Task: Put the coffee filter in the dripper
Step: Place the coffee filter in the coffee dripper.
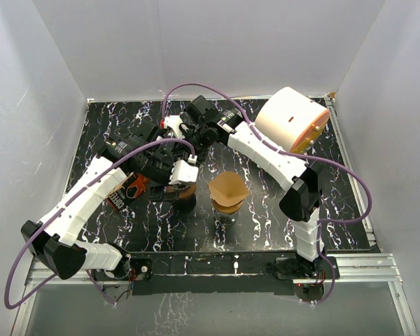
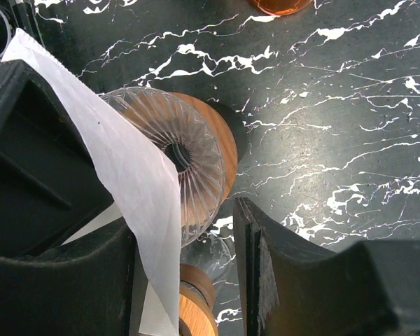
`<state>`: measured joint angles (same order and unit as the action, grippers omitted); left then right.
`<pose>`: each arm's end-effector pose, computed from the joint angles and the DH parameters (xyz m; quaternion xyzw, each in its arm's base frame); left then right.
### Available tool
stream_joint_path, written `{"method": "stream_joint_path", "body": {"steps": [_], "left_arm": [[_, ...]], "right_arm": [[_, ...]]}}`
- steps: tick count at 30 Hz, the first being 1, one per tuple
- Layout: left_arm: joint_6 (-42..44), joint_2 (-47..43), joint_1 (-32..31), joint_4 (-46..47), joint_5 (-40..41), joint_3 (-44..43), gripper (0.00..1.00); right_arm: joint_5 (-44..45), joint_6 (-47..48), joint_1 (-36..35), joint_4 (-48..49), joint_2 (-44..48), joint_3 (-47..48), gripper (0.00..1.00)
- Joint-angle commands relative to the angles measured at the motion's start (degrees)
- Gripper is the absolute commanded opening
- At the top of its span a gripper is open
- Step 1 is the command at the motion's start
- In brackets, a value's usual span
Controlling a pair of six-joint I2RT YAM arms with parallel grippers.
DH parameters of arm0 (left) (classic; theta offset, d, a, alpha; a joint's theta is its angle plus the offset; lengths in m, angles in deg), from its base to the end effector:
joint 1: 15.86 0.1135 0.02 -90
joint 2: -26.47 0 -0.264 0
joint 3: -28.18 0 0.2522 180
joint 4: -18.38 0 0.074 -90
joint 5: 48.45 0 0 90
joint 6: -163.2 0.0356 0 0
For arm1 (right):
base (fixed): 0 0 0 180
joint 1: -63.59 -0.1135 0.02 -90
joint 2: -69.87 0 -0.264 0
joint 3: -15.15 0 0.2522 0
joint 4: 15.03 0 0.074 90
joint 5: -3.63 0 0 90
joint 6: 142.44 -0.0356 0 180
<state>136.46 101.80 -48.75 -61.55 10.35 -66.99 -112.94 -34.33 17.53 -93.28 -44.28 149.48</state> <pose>0.1936 -0.1471 0.3639 0.7387 0.5701 -0.1856 0.3079 0.2805 0.3140 0.3516 -0.5506 0.7592 0.2790 0.2064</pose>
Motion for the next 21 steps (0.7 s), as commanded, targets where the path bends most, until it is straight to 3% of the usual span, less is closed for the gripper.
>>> {"method": "stream_joint_path", "body": {"steps": [1, 21], "left_arm": [[1.44, 0.63, -0.16, 4.26, 2.24, 1.12, 0.87], [1.97, 1.0, -0.56, 6.1, 2.83, 0.78, 0.87]], "right_arm": [[-5.53, 1.56, -1.53, -1.24, 0.15, 3.44, 0.45], [-9.1, 3.2, -1.58, -2.62, 0.29, 2.69, 0.44]]}}
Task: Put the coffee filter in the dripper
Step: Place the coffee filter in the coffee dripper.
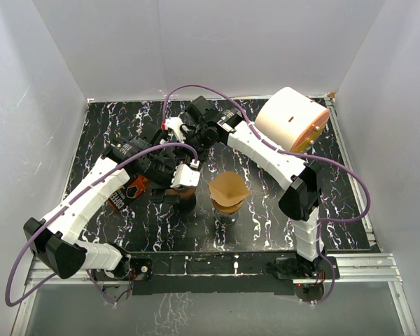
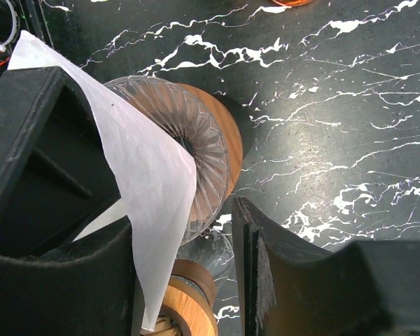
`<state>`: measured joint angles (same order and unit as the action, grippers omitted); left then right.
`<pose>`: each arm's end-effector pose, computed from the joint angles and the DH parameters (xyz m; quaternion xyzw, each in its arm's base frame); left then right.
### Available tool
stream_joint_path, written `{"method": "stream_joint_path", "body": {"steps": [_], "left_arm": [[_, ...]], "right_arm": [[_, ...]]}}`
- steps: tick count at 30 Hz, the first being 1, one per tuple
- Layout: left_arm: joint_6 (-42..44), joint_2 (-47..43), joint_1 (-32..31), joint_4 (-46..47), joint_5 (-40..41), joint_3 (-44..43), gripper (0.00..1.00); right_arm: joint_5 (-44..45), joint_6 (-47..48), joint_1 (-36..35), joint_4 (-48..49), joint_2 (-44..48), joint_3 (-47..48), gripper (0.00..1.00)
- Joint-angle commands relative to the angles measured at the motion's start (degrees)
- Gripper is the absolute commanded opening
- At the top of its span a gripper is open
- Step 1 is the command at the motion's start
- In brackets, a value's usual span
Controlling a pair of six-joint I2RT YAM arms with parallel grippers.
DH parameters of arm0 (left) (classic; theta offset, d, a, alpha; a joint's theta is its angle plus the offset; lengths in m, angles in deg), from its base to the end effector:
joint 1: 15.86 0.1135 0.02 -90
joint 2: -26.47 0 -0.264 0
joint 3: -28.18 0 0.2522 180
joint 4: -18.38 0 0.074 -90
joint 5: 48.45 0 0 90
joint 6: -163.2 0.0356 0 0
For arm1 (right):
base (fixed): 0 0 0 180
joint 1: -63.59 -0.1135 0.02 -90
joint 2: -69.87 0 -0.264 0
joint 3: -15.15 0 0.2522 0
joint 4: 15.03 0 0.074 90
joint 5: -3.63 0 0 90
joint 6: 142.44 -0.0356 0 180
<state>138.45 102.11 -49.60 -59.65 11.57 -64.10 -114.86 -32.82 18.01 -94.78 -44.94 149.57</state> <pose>0.1950 -0.1516 0.3494 0.7532 0.5594 -0.1764 0.2978 0.2824 0.3124 0.3465 -0.5580 0.7548 0.2878 0.1899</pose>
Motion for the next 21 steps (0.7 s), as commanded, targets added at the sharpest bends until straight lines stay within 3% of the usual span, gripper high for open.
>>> {"method": "stream_joint_path", "body": {"steps": [1, 7, 21], "left_arm": [[-0.04, 0.66, 0.31, 3.96, 1.73, -2.72, 0.87], [0.09, 0.4, 0.31, 3.42, 3.95, -4.43, 0.87], [1.32, 0.57, -0.16, 5.95, 5.47, 0.81, 0.87]], "right_arm": [[-7.21, 1.73, -2.06, -1.15, 0.9, 2.54, 0.43], [-7.34, 1.83, -2.09, -1.33, 0.73, 2.63, 0.43], [-7.33, 1.83, -2.14, -1.59, 0.37, 3.22, 0.43]]}}
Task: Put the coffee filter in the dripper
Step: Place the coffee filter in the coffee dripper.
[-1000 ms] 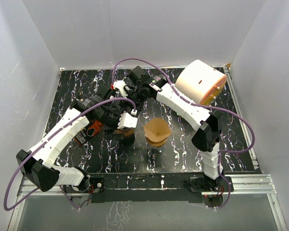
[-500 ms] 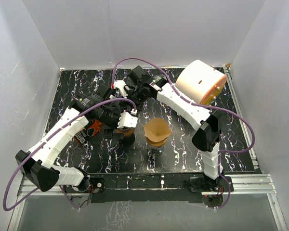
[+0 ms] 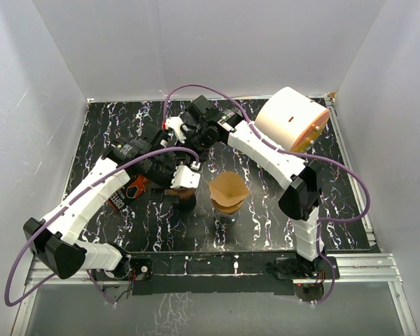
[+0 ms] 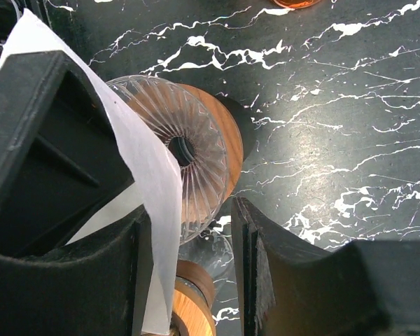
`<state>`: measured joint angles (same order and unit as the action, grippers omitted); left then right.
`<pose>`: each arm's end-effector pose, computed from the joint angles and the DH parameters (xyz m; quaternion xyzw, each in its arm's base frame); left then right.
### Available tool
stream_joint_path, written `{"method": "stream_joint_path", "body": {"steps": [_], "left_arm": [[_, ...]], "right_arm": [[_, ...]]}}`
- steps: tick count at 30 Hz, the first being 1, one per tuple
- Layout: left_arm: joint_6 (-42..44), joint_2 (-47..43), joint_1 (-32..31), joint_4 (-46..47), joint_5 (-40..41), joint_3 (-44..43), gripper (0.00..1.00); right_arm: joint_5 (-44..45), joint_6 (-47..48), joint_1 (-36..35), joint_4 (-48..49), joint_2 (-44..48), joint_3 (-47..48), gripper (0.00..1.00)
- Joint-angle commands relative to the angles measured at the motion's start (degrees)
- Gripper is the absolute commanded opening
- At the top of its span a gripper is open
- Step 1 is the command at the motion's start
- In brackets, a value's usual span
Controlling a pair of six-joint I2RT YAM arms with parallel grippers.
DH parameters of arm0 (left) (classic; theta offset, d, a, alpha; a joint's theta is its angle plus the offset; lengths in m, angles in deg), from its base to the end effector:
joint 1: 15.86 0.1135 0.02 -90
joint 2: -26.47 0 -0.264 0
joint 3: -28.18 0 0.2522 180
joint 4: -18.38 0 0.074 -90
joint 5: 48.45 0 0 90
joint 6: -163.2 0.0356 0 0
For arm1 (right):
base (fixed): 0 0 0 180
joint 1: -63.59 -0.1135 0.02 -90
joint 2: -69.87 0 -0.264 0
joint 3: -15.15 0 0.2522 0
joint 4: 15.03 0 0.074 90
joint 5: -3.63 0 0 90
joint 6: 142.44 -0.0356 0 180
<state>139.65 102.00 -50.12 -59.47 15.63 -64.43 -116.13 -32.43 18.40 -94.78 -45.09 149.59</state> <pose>0.1953 -0.1518 0.3507 0.7622 0.5581 -0.1403 0.2964 0.2843 0.3113 0.3458 -0.5588 0.7515 0.2963 0.1879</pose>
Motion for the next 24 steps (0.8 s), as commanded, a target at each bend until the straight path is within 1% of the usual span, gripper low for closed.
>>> {"method": "stream_joint_path", "body": {"steps": [1, 13, 19, 24], "left_arm": [[0.12, 0.67, 0.42, 5.64, 1.0, 1.46, 0.87], [-0.9, -0.36, 0.33, 4.07, -3.11, 3.52, 0.85], [-2.78, -0.33, 0.33, 4.23, -4.87, 3.4, 0.83], [-3.22, -0.48, 0.33, 4.15, -4.74, 4.58, 0.82]], "right_arm": [[-5.97, 1.44, -2.54, -1.59, 0.52, 3.19, 0.43], [-4.68, 1.0, -2.54, -0.2, 0.52, 2.71, 0.42], [-1.97, 1.08, -3.14, 0.92, 1.04, 0.78, 0.4], [-0.5, 1.08, -3.58, 1.38, 1.14, -0.22, 0.4]]}}
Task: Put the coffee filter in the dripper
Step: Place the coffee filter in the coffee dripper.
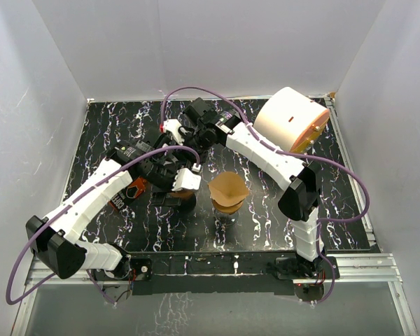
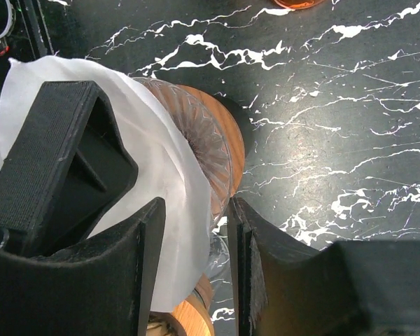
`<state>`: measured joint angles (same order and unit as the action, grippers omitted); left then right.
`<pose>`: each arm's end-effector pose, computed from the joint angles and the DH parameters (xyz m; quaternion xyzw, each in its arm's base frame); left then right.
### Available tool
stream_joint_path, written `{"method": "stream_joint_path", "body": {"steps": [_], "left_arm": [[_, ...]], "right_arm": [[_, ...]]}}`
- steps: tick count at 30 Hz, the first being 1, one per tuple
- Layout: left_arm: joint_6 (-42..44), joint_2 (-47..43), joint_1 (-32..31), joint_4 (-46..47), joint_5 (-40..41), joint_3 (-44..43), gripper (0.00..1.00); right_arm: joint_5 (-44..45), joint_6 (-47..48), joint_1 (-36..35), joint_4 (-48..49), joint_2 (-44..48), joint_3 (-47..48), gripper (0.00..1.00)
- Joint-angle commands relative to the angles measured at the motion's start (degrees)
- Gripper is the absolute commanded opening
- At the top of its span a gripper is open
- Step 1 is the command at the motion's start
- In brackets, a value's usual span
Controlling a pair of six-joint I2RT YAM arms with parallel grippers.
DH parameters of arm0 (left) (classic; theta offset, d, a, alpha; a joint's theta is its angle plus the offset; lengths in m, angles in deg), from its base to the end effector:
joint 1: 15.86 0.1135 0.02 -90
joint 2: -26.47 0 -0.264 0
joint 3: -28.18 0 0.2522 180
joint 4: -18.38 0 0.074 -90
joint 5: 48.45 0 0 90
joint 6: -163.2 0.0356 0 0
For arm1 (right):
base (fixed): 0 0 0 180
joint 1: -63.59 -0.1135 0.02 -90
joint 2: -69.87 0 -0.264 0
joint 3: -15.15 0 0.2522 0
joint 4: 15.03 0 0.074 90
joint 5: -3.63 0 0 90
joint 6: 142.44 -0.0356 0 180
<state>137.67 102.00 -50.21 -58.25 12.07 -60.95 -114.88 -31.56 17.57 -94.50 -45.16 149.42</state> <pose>0.1939 -0.1537 0.3349 0.7528 0.5668 -0.1803 0.2821 0.2809 0.3155 0.3444 -0.5691 0.7467 0.2865 0.1912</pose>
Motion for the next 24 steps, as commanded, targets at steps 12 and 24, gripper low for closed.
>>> {"method": "stream_joint_path", "body": {"steps": [12, 24], "left_arm": [[-2.65, -1.54, 0.39, 4.64, -1.11, 4.5, 0.81], [-3.12, -1.69, 0.42, 5.82, -0.56, 6.03, 0.86]], "right_arm": [[-0.46, 1.07, -3.2, 1.2, 1.09, -1.27, 0.39], [0.69, 1.42, -3.37, 1.51, 0.99, -2.87, 0.41]]}}
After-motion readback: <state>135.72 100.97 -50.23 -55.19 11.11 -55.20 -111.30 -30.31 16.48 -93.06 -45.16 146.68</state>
